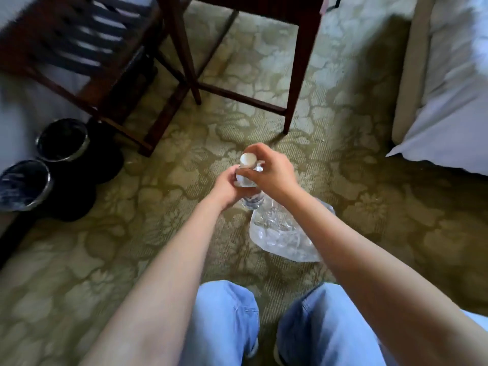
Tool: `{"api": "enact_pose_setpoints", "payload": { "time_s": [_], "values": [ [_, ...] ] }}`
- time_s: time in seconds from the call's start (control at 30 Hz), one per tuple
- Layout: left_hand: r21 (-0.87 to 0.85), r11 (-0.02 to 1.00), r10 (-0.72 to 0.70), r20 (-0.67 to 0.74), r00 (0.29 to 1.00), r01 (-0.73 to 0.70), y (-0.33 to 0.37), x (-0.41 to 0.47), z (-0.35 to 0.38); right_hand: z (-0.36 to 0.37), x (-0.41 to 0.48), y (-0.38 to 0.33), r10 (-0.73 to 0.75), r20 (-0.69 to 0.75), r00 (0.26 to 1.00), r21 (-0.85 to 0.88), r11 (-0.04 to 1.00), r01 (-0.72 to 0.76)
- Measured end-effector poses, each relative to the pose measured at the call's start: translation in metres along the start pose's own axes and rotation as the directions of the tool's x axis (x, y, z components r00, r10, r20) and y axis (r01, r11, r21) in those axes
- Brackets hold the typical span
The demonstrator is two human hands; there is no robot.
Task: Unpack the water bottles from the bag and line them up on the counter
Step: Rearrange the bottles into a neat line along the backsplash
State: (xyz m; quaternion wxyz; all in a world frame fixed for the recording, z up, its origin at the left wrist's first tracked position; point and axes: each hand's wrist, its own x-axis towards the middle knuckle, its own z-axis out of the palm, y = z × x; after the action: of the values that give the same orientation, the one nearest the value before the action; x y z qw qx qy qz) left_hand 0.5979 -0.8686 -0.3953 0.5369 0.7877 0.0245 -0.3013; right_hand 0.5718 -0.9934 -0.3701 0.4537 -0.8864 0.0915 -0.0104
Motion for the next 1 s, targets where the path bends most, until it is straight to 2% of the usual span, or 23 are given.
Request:
{"api": "enact_pose_setpoints", "payload": {
  "time_s": [0.1, 0.2, 0.33, 0.43, 0.57, 0.63, 0.73, 0.8, 0.87, 0.93, 1.0],
  "values": [
    [0.089, 0.996, 0.03, -0.084, 0.996, -0.022, 0.056, -0.05, -0.037, -0.033, -0.004, -0.081, -0.097, 0.069, 0.993, -0.056, 0.993, 0.101],
    [0.238, 0.971, 0.055, -0.151, 0.987, -0.018, 0.103, -0.101, -0.074, -0.058, -0.01, -0.159, -0.232, 0.138, 0.963, -0.189, 0.948, 0.255],
    [0.319, 0.947, 0.122, -0.254, 0.96, -0.036, 0.139, -0.176, -0.118, -0.075, -0.029, -0.256, -0.351, 0.234, 0.907, -0.379, 0.826, 0.417],
    [0.32, 0.947, 0.136, -0.378, 0.916, -0.008, 0.15, -0.232, -0.143, -0.074, -0.05, -0.315, -0.406, 0.34, 0.848, -0.419, 0.742, 0.523],
    [0.215, 0.977, 0.132, -0.594, 0.793, -0.002, 0.145, -0.319, -0.167, -0.057, -0.094, -0.387, -0.527, 0.49, 0.695, -0.343, 0.616, 0.709],
    [0.079, 0.996, 0.079, -0.696, 0.714, -0.033, 0.133, -0.366, -0.18, -0.042, -0.125, -0.42, -0.59, 0.55, 0.591, -0.243, 0.564, 0.789],
    [-0.018, 0.999, 0.017, -0.77, 0.638, -0.048, 0.118, -0.441, -0.203, -0.02, -0.179, -0.473, -0.662, 0.605, 0.442, -0.071, 0.508, 0.858],
    [-0.066, 0.996, -0.015, -0.8, 0.6, -0.063, 0.103, -0.499, -0.219, -0.004, -0.224, -0.51, -0.699, 0.644, 0.311, 0.075, 0.462, 0.884],
    [-0.079, 0.994, -0.022, -0.808, 0.589, -0.07, 0.094, -0.543, -0.236, 0.006, -0.258, -0.539, -0.71, 0.665, 0.232, 0.171, 0.447, 0.878],
    [-0.123, 0.987, -0.048, -0.843, 0.535, -0.105, 0.073, -0.605, -0.254, 0.026, -0.31, -0.576, -0.734, 0.667, 0.129, 0.277, 0.405, 0.871],
    [-0.132, 0.982, -0.063, -0.902, 0.428, -0.133, 0.053, -0.661, -0.274, 0.049, -0.359, -0.611, -0.76, 0.647, 0.059, 0.382, 0.39, 0.838]
  ]
}}
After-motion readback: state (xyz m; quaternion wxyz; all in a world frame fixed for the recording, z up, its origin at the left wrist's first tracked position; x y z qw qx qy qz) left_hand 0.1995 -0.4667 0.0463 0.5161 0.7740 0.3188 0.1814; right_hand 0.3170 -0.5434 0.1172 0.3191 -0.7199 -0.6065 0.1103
